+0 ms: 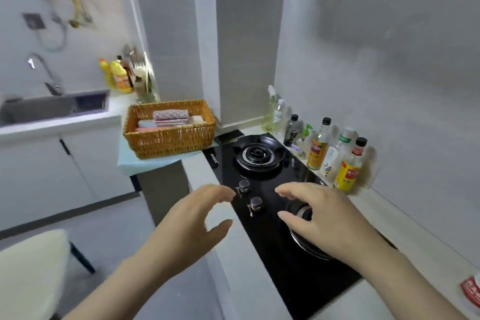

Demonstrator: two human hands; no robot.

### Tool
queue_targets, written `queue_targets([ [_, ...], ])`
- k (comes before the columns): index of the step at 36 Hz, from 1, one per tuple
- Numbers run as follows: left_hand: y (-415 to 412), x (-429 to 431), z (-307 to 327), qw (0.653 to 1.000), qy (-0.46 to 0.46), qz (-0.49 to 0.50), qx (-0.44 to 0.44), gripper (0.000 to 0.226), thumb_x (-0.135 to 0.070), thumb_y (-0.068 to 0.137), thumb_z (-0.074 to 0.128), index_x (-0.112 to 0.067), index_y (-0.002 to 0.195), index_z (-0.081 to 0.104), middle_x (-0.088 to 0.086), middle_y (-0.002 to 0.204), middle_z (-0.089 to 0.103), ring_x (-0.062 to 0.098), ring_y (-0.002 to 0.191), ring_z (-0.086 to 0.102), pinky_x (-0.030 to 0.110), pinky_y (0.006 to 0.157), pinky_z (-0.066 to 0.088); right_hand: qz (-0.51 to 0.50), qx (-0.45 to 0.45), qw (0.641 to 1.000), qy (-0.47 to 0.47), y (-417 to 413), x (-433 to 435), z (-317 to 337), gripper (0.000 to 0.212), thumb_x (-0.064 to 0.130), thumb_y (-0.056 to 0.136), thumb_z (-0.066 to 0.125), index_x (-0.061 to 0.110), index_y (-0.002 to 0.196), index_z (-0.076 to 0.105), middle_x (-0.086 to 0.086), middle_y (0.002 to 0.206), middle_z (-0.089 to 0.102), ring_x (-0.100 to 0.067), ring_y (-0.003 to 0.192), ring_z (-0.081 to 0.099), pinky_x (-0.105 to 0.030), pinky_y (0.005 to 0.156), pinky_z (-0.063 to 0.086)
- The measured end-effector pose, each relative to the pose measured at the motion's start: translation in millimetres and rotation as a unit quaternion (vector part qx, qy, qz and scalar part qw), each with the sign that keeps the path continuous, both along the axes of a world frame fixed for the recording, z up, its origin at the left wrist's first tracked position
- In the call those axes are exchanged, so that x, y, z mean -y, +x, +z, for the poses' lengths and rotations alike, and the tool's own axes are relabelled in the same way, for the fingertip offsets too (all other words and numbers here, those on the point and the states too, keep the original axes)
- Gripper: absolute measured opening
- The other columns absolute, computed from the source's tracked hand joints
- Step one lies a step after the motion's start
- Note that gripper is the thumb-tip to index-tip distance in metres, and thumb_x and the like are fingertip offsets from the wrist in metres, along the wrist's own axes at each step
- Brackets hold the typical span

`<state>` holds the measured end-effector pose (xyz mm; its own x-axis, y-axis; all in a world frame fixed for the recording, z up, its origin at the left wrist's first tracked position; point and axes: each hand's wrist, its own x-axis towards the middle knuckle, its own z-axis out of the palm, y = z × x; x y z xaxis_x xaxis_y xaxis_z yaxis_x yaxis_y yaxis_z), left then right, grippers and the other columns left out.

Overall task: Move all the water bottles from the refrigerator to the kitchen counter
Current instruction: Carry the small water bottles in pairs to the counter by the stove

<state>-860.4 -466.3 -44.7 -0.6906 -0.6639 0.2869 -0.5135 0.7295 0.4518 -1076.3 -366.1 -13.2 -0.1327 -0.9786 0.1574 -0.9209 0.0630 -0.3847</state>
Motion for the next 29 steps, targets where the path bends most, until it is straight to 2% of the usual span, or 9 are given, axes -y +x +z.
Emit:
queue_targets([
  [4, 54, -5, 14, 0.997, 0.003, 0.076, -0.009, 0.039, -0.033, 0.084, 0.067, -0.037, 0.12, 0.051, -0.027, 0.113, 0.05, -0.006, 0.105, 0.053, 0.012, 0.091, 0.047, 0.076, -0.023, 0.997, -0.019, 47, 29, 14, 0.037, 0.037, 0.085, 0.064, 0.034, 0.122, 0.058, 0.023, 0.115, 0.061, 0.005, 0.104, 0.056, -0.014, 0.09, 0.043],
  [8, 114, -10, 22, 0.99, -0.005, 0.141, -0.018, 0.038, -0.036, 0.085, 0.065, -0.047, 0.114, 0.042, -0.039, 0.104, 0.04, -0.025, 0.099, 0.041, -0.002, 0.079, 0.038, 0.157, -0.041, 0.986, -0.033, 105, 55, 28, 0.04, 0.038, 0.088, 0.061, 0.033, 0.126, 0.056, 0.022, 0.119, 0.06, 0.006, 0.107, 0.053, -0.014, 0.093, 0.042],
  [11, 162, -19, 30, 0.981, -0.012, 0.194, -0.028, 0.038, -0.035, 0.087, 0.063, -0.041, 0.121, 0.046, -0.035, 0.11, 0.041, -0.026, 0.098, 0.04, -0.008, 0.078, 0.031, 0.214, -0.053, 0.974, -0.04, 153, 72, 36, 0.041, 0.041, 0.088, 0.06, 0.033, 0.129, 0.055, 0.021, 0.121, 0.059, 0.011, 0.104, 0.048, -0.003, 0.088, 0.035],
  [13, 196, -28, 35, 0.973, -0.016, 0.229, -0.034, 0.039, -0.034, 0.087, 0.063, -0.037, 0.123, 0.048, -0.03, 0.116, 0.046, -0.017, 0.1, 0.044, -0.007, 0.08, 0.03, 0.248, -0.051, 0.966, -0.047, 189, 81, 41, 0.042, 0.041, 0.088, 0.061, 0.033, 0.129, 0.055, 0.02, 0.122, 0.059, 0.013, 0.104, 0.046, -0.002, 0.087, 0.032],
  [16, 254, -42, 37, 0.961, -0.033, 0.271, -0.049, 0.038, -0.034, 0.087, 0.063, -0.038, 0.122, 0.05, -0.029, 0.115, 0.05, -0.015, 0.104, 0.046, -0.003, 0.085, 0.032, 0.298, -0.056, 0.951, -0.056, 248, 91, 45, 0.043, 0.042, 0.087, 0.062, 0.033, 0.129, 0.054, 0.018, 0.125, 0.059, 0.007, 0.111, 0.051, -0.01, 0.094, 0.039],
  [21, 350, -65, 36, 0.938, -0.064, 0.333, -0.064, 0.038, -0.049, 0.079, 0.051, -0.036, 0.114, 0.054, -0.028, 0.109, 0.056, -0.015, 0.105, 0.048, 0.01, 0.089, 0.042, 0.369, -0.061, 0.925, -0.066, 345, 97, 49, 0.044, 0.044, 0.088, 0.058, 0.034, 0.131, 0.051, 0.019, 0.125, 0.058, 0.01, 0.109, 0.048, 0.0, 0.085, 0.031],
  [25, 419, -92, 41, 0.921, -0.077, 0.377, -0.063, 0.042, -0.049, 0.079, 0.05, -0.03, 0.116, 0.057, -0.027, 0.112, 0.056, -0.015, 0.108, 0.048, 0.01, 0.091, 0.04, 0.422, -0.049, 0.902, -0.072, 421, 95, 48, 0.045, 0.044, 0.089, 0.057, 0.035, 0.132, 0.049, 0.02, 0.126, 0.057, 0.006, 0.112, 0.05, -0.014, 0.096, 0.041],
  [29, 478, -121, 41, 0.898, -0.075, 0.43, -0.052, 0.041, -0.05, 0.08, 0.05, -0.03, 0.116, 0.057, -0.026, 0.111, 0.055, -0.012, 0.107, 0.049, 0.01, 0.089, 0.041, 0.47, -0.044, 0.878, -0.083, 492, 90, 46, 0.045, 0.043, 0.09, 0.058, 0.039, 0.133, 0.047, 0.025, 0.128, 0.054, 0.008, 0.114, 0.047, -0.012, 0.096, 0.037],
])
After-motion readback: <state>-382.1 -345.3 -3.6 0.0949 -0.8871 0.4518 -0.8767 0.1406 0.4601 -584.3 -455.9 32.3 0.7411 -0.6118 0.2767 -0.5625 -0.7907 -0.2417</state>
